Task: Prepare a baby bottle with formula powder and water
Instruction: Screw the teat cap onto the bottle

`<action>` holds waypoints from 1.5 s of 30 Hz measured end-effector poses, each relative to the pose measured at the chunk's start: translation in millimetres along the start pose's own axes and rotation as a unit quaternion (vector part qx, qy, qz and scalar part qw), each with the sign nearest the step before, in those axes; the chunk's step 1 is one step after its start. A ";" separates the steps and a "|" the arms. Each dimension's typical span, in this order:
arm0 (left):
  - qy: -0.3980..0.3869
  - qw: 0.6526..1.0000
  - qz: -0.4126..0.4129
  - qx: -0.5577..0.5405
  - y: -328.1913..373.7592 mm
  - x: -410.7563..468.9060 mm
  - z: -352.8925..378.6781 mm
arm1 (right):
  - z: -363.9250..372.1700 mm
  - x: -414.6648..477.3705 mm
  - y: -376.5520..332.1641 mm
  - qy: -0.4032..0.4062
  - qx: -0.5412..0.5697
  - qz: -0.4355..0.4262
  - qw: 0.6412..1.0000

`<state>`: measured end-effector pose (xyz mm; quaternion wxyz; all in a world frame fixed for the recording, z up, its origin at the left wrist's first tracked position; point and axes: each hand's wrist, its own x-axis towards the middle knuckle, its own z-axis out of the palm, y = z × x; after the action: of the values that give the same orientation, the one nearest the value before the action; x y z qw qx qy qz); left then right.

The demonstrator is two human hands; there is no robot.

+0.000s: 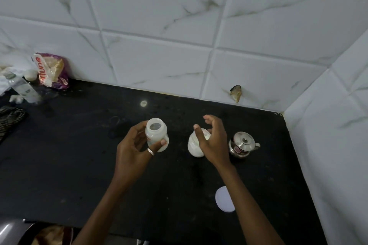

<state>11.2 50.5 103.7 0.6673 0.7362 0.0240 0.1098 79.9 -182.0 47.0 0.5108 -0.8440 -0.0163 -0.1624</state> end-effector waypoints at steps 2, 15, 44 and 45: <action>0.005 1.000 -0.004 0.000 -7.4 6.2 -17.7 | 28.0 -0.5 -3.6 -0.028 -0.019 0.002 0.999; -0.021 0.998 -0.060 0.024 -70.5 49.7 -86.3 | 154.0 6.2 -2.2 -0.267 -0.204 0.120 0.934; -0.057 0.995 -0.063 0.050 -77.4 66.9 -66.2 | 110.1 55.3 -37.0 -0.244 -0.215 0.085 0.942; -0.056 0.996 -0.055 0.050 -73.1 67.4 -61.5 | 96.0 60.9 -46.2 -0.240 -0.208 0.084 0.944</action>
<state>73.1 130.8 45.5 0.6350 0.7712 0.0331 0.0303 153.4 -85.1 63.5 0.3164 -0.9439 -0.0335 0.0889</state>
